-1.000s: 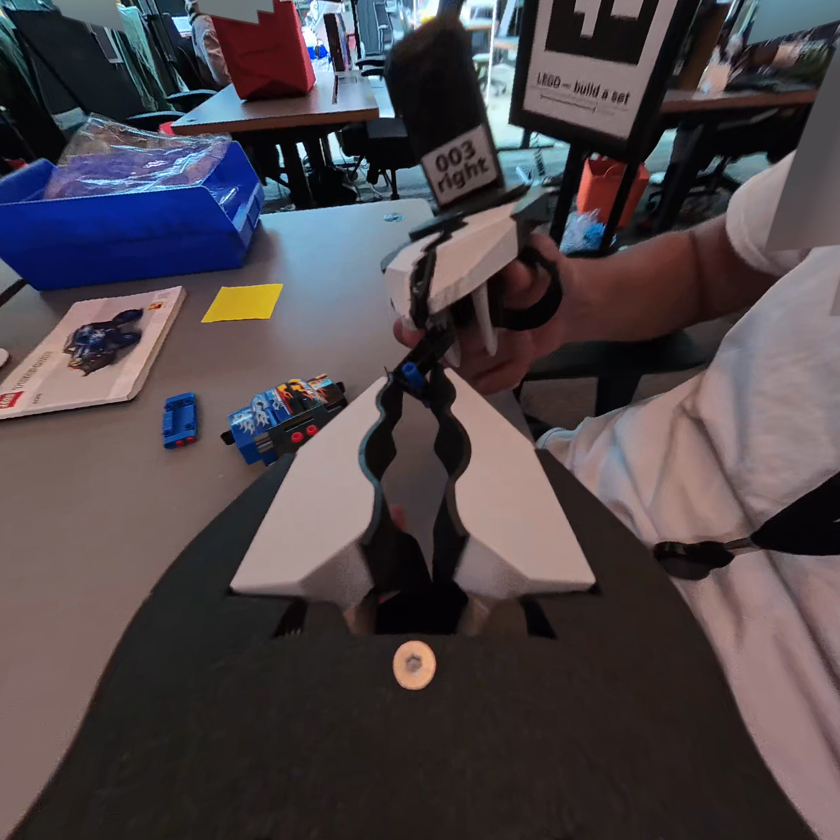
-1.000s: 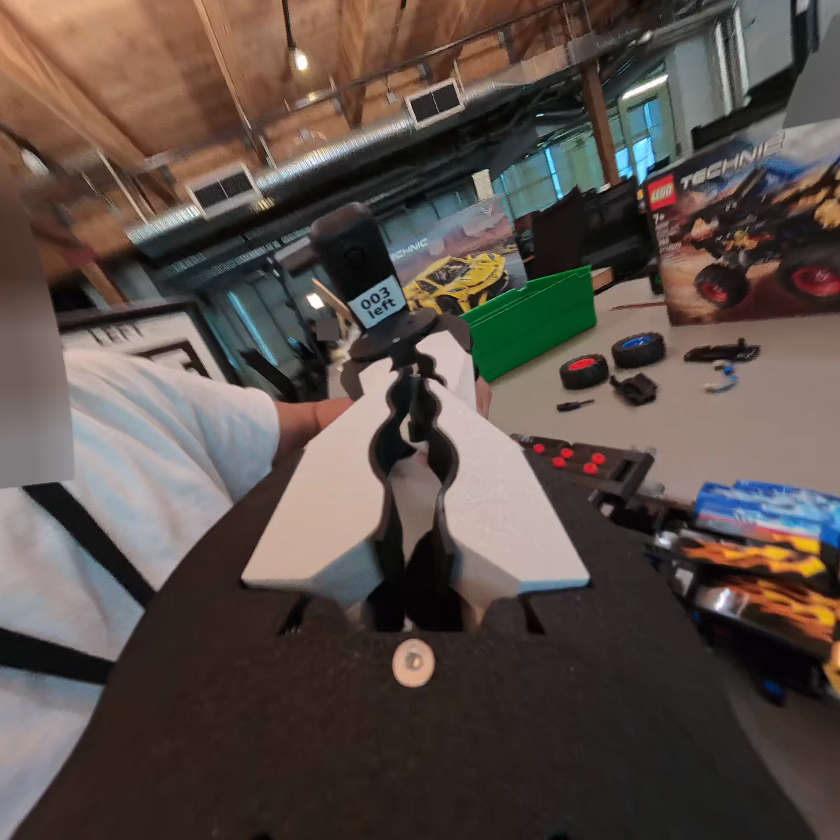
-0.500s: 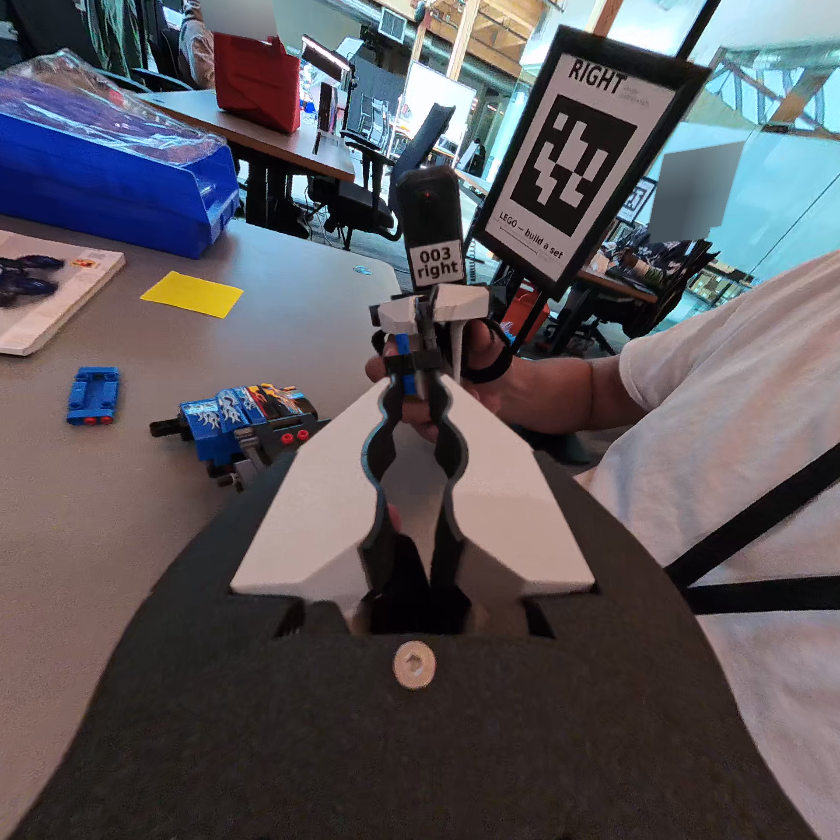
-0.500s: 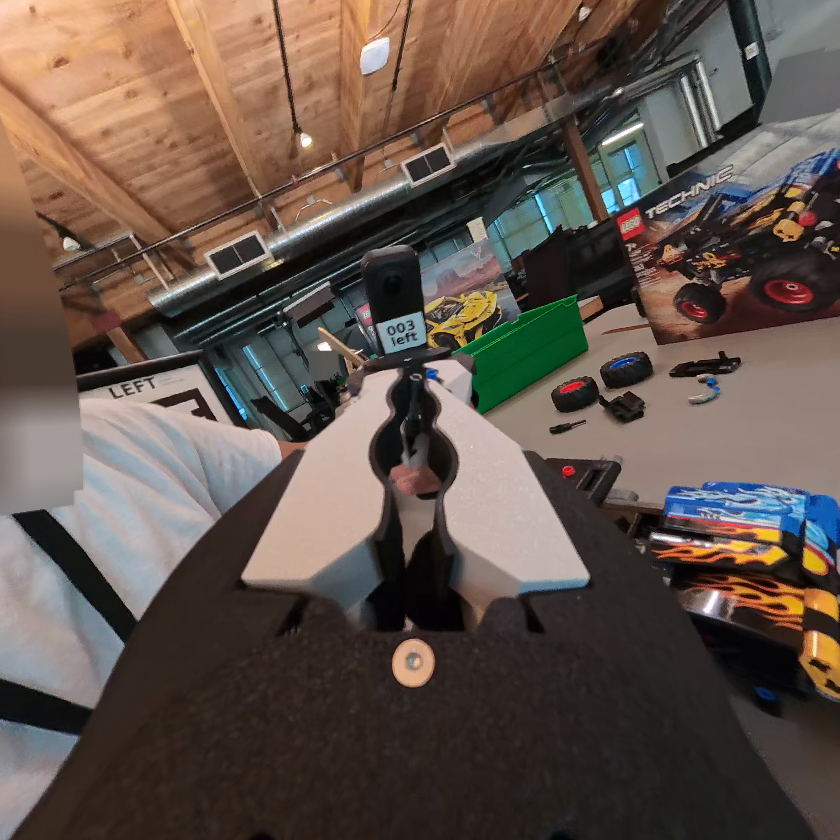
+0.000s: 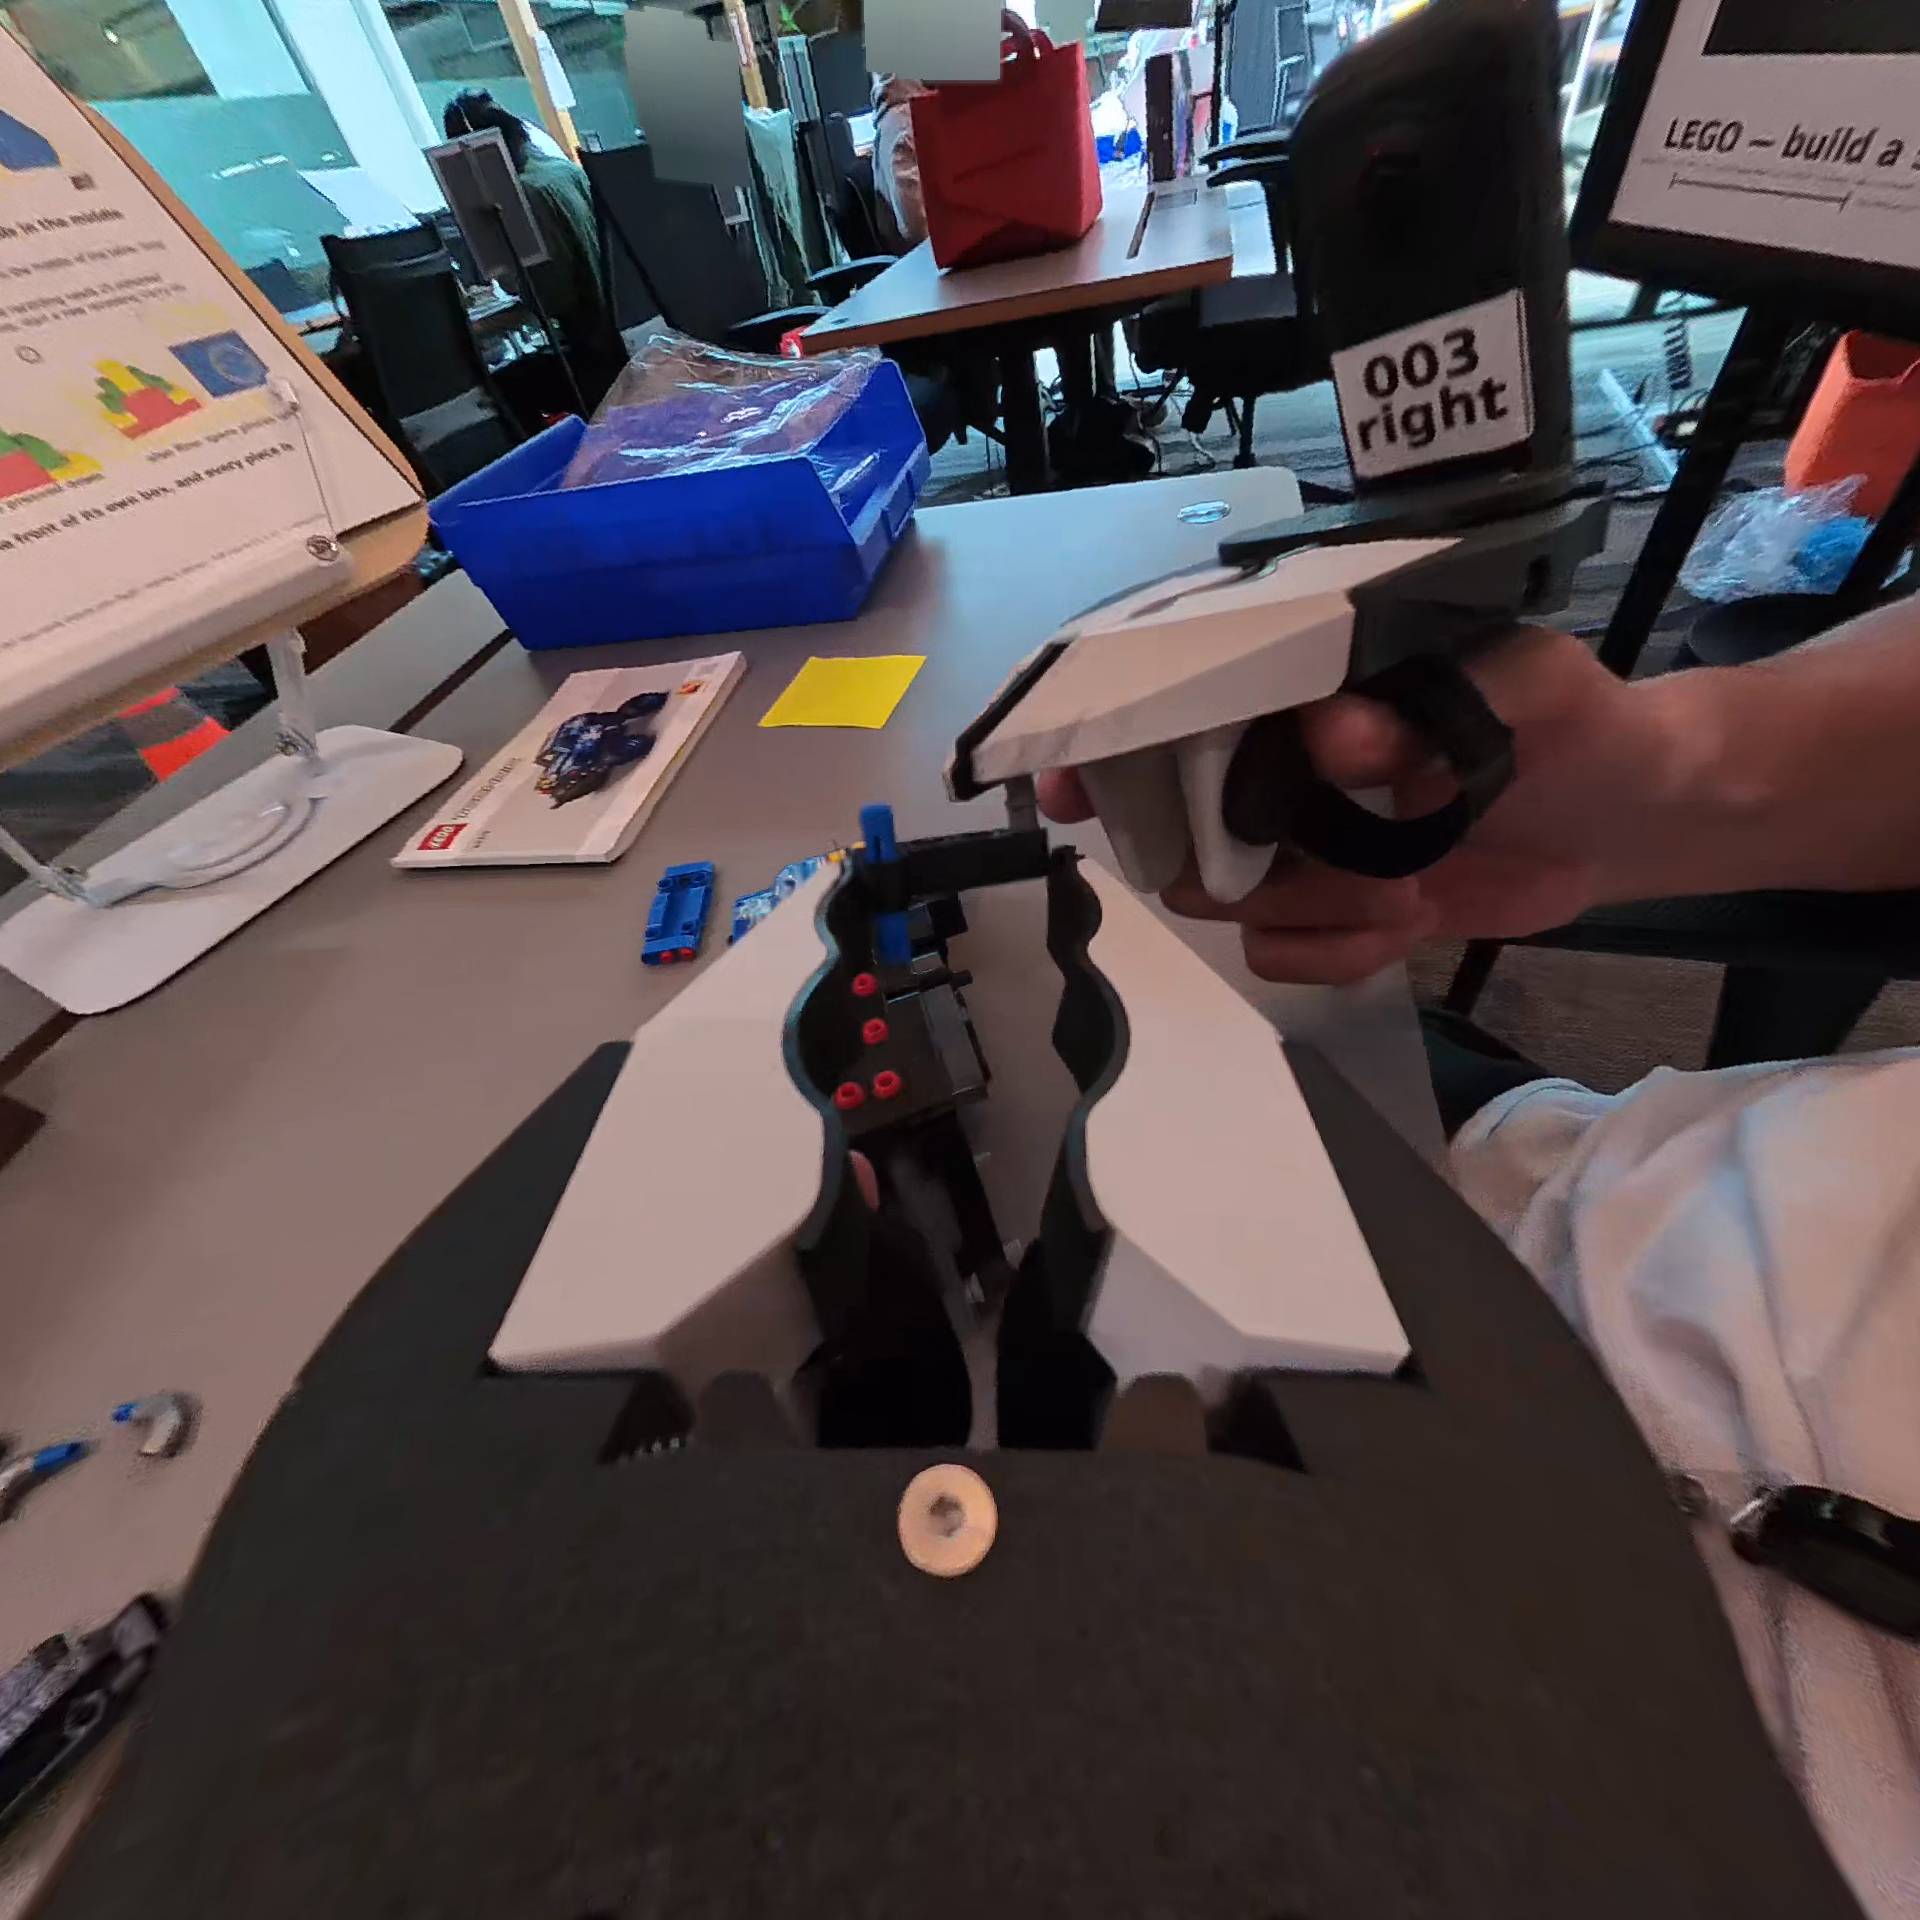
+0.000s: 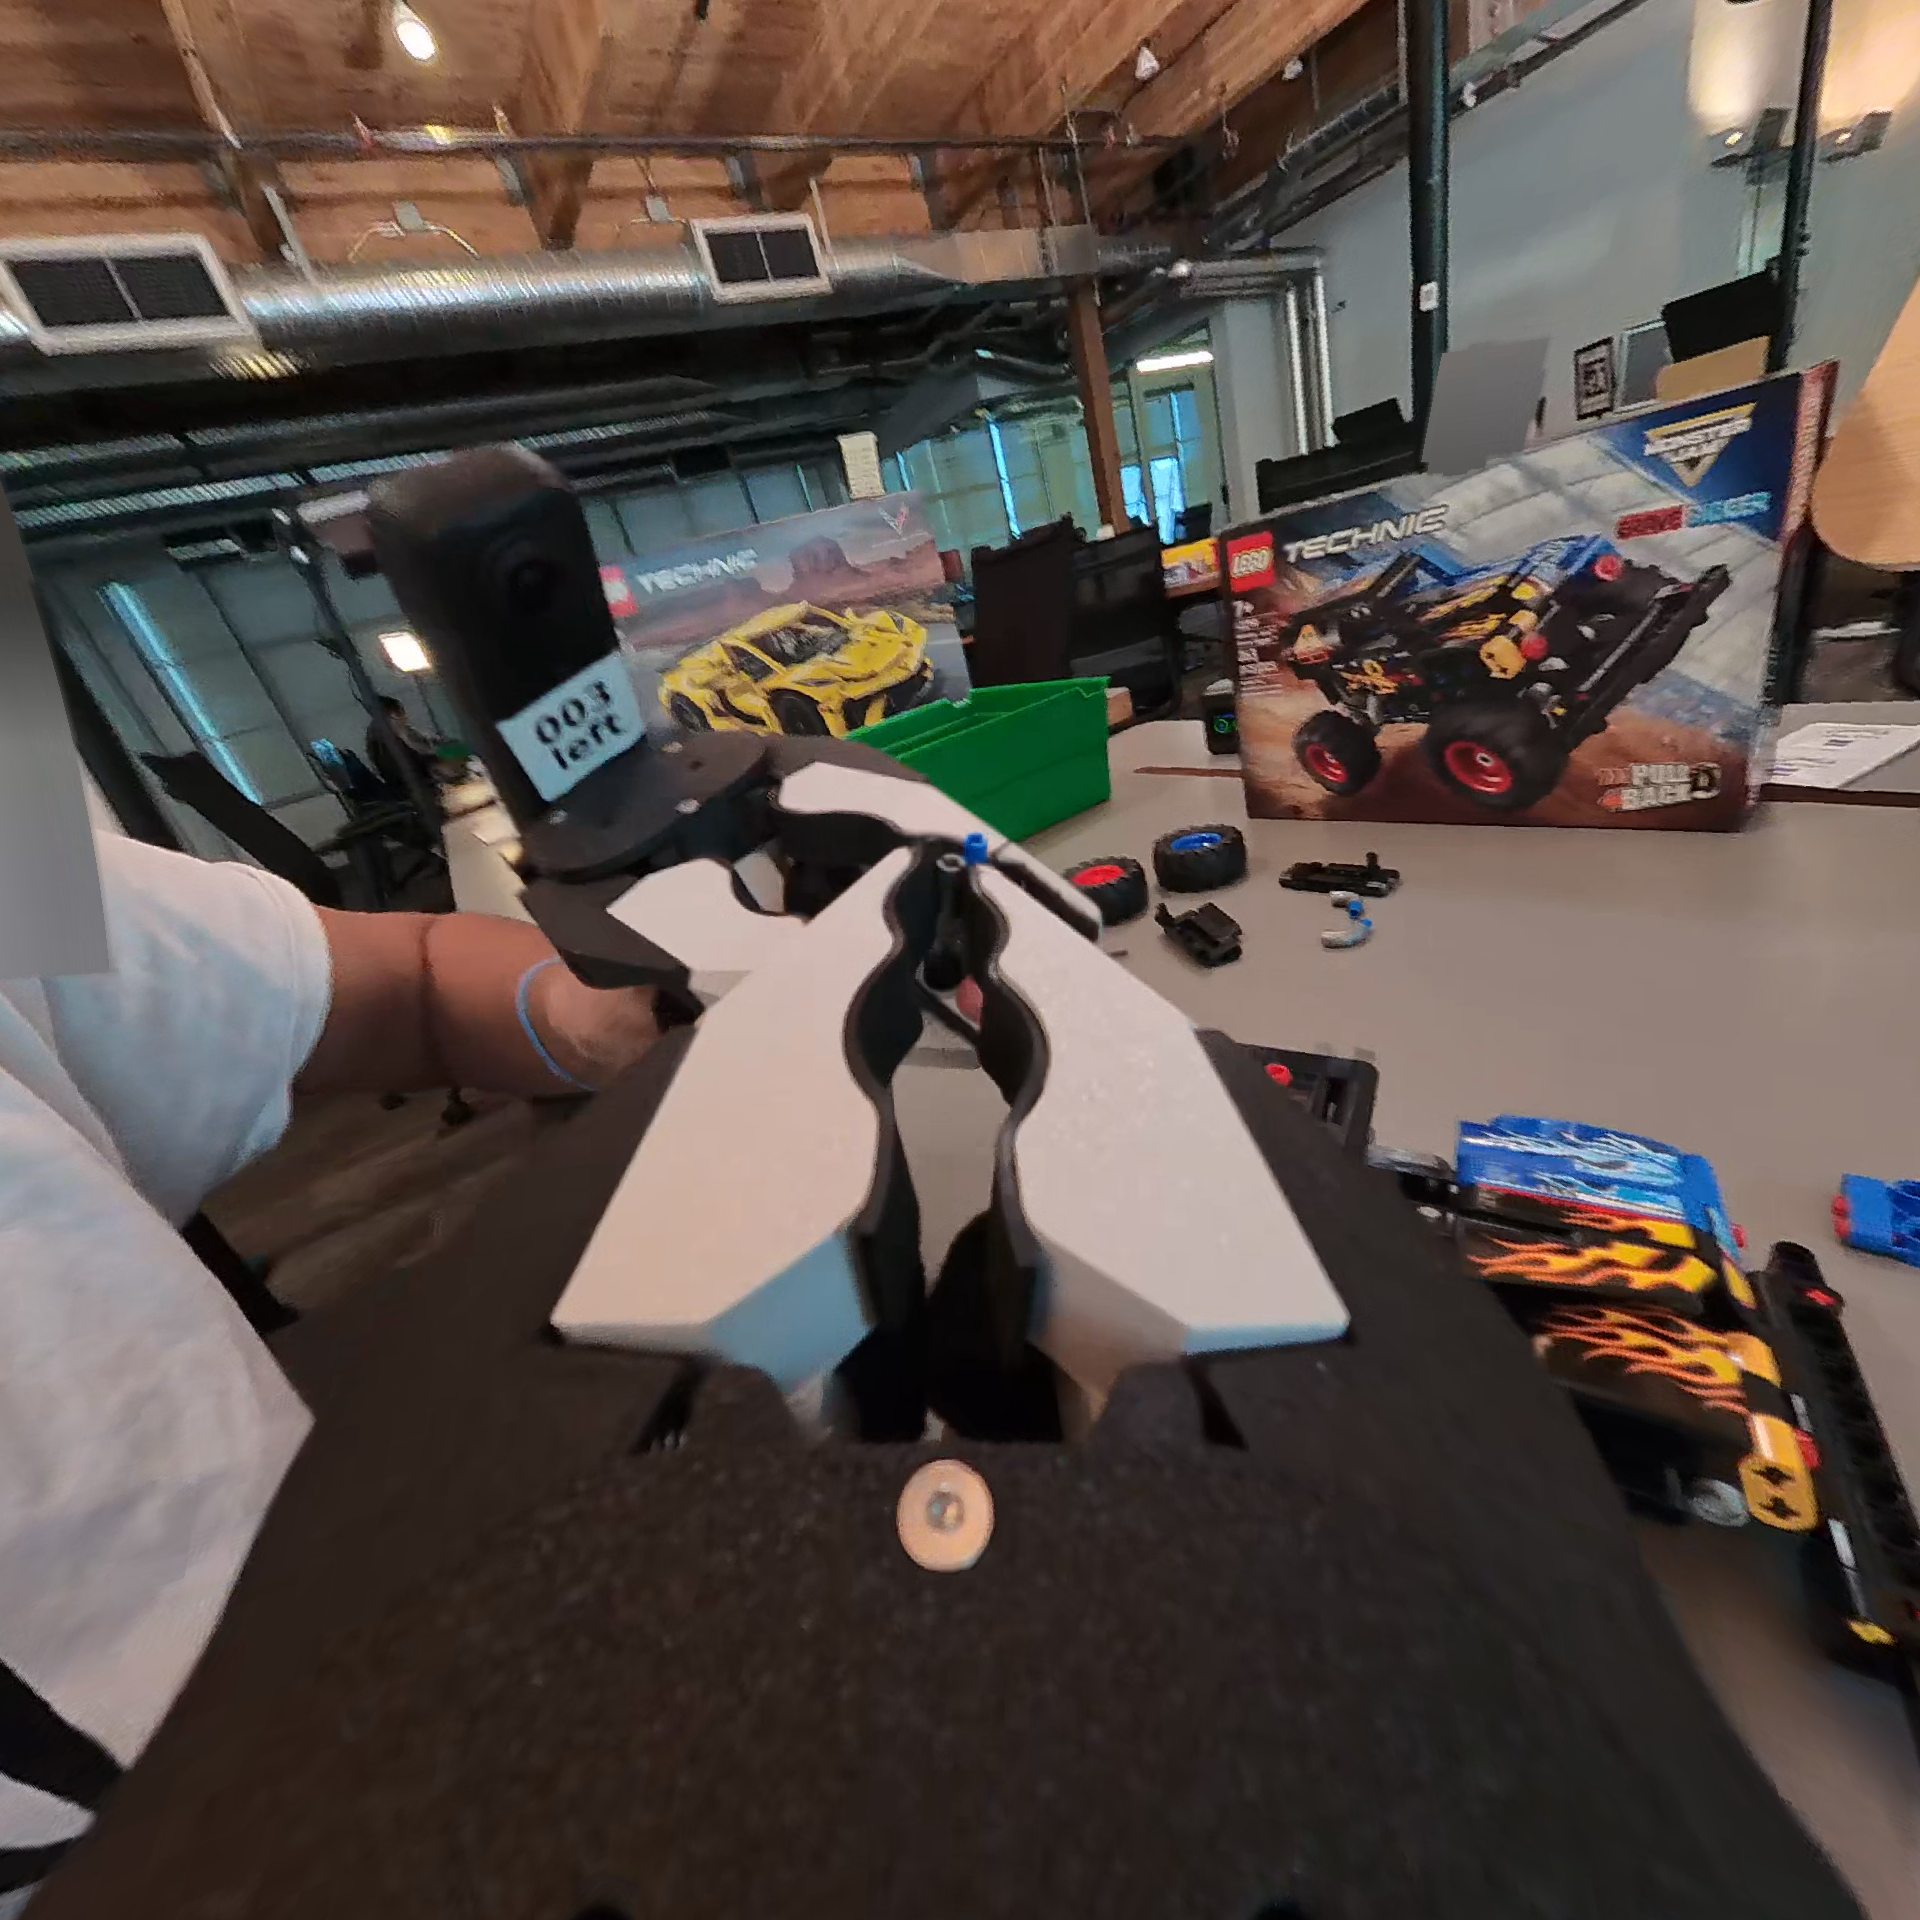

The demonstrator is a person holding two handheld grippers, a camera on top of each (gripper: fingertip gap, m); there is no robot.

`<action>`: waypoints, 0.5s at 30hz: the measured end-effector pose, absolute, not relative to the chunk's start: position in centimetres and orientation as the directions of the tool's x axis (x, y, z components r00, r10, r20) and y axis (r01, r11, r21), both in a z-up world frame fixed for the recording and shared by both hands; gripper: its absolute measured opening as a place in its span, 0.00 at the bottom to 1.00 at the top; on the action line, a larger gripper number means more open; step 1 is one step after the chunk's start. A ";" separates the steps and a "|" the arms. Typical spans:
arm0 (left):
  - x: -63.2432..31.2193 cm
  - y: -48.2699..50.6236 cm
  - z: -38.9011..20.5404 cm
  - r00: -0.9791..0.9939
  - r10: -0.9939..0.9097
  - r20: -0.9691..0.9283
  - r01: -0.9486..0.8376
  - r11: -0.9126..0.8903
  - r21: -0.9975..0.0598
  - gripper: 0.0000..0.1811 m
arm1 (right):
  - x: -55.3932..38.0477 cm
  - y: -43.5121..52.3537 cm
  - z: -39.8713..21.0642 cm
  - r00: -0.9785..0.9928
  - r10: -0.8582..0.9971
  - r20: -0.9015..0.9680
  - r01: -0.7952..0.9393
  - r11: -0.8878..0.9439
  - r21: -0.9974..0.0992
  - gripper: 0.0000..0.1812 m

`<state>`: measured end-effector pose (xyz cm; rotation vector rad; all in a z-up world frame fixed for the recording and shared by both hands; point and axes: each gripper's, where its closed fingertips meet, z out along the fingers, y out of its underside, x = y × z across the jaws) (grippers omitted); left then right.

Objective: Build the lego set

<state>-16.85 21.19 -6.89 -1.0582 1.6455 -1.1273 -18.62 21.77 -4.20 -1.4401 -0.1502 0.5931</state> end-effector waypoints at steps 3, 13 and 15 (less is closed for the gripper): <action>-16.9 21.1 -7.2 -0.270 -0.942 -0.198 -0.184 0.253 -0.950 0.21 | -19.0 21.8 -4.6 0.850 0.470 -0.239 -0.279 0.017 -0.960 0.03; -17.3 22.0 -6.2 -0.116 -0.769 -0.628 -0.088 0.638 -0.765 0.18 | -18.9 21.7 -4.5 0.552 0.564 -0.614 -0.637 -0.191 -0.747 0.02; -17.3 22.3 -6.2 -0.069 -0.673 -0.737 -0.092 0.739 -0.667 0.18 | -18.7 21.9 -4.9 0.497 0.563 -0.660 -0.681 -0.218 -0.699 0.02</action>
